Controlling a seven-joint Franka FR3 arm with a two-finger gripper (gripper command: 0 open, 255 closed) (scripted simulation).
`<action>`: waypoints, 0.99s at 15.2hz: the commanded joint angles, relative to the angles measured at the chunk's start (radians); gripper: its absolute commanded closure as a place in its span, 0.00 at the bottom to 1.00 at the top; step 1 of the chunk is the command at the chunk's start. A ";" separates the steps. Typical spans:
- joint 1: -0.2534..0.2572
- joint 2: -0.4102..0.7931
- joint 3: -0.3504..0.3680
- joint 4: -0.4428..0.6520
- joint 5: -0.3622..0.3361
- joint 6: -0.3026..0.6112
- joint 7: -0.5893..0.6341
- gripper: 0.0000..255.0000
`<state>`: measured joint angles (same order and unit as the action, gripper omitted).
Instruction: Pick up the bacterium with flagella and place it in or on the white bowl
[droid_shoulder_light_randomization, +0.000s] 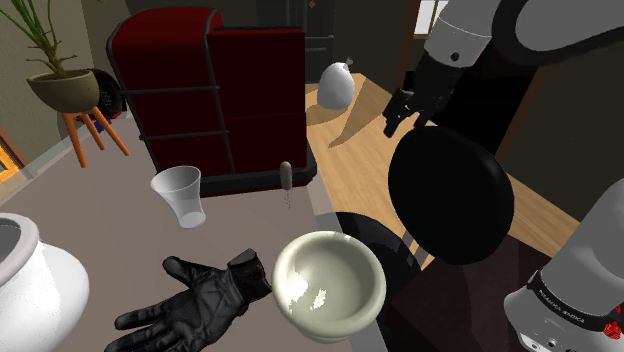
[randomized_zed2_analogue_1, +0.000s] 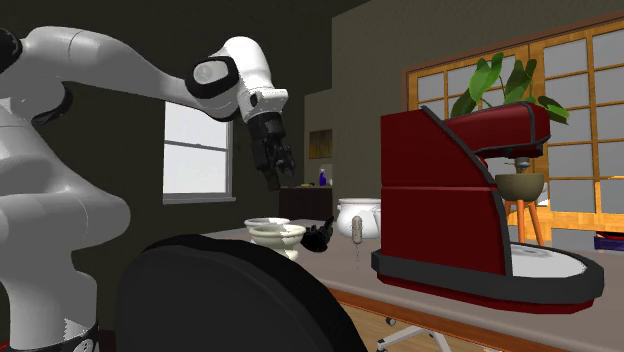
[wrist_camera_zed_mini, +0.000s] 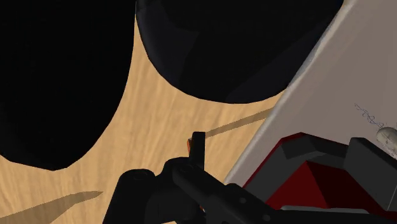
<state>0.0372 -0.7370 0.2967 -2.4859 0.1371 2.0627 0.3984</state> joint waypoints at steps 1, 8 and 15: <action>0.000 0.043 0.044 -0.010 0.010 0.085 0.041 0.00; -0.040 0.222 0.224 0.002 -0.013 0.353 0.212 0.00; -0.215 0.456 0.486 0.101 -0.228 0.570 0.496 0.00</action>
<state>-0.1442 -0.3150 0.7361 -2.4040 -0.0433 2.6067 0.8380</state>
